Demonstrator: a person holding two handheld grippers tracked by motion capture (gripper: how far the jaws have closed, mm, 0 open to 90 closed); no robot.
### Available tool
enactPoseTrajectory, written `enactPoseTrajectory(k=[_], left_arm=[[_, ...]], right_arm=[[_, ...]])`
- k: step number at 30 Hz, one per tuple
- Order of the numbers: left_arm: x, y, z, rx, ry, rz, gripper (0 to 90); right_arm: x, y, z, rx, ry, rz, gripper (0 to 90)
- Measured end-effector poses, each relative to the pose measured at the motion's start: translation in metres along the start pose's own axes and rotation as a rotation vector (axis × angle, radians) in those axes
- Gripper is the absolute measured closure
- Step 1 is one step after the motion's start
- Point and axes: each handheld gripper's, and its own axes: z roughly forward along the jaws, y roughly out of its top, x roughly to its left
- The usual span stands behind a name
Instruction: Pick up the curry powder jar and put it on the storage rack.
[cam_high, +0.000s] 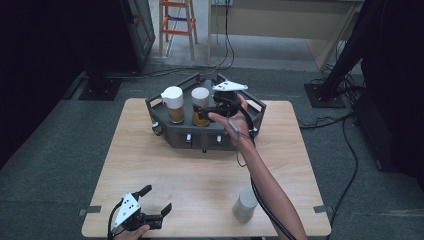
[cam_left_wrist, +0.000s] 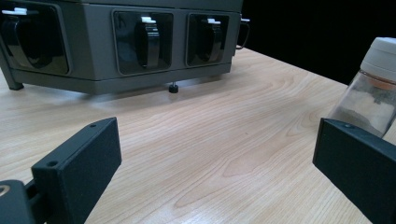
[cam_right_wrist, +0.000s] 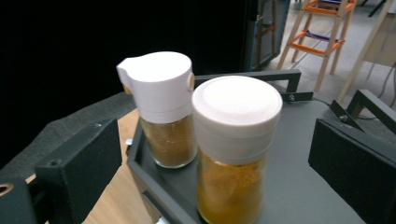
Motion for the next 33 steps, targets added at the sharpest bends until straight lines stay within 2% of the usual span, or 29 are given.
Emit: enactPoseTrajectory(k=[5, 16, 33], left_arm=[[0.0, 0.0, 0.0, -0.004, 0.002, -0.002, 0.9], [-0.001, 0.0, 0.0, 0.0, 0.003, -0.001, 0.9], [0.0, -0.001, 0.0, -0.001, 0.007, -0.009, 0.9]], right_arm=[[0.0, -0.005, -0.009, -0.011, 0.008, -0.009, 2.4], [-0.005, -0.022, -0.033, -0.057, 0.029, 0.015, 2.4], [-0.011, -0.045, -0.058, -0.082, 0.062, 0.042, 2.4]])
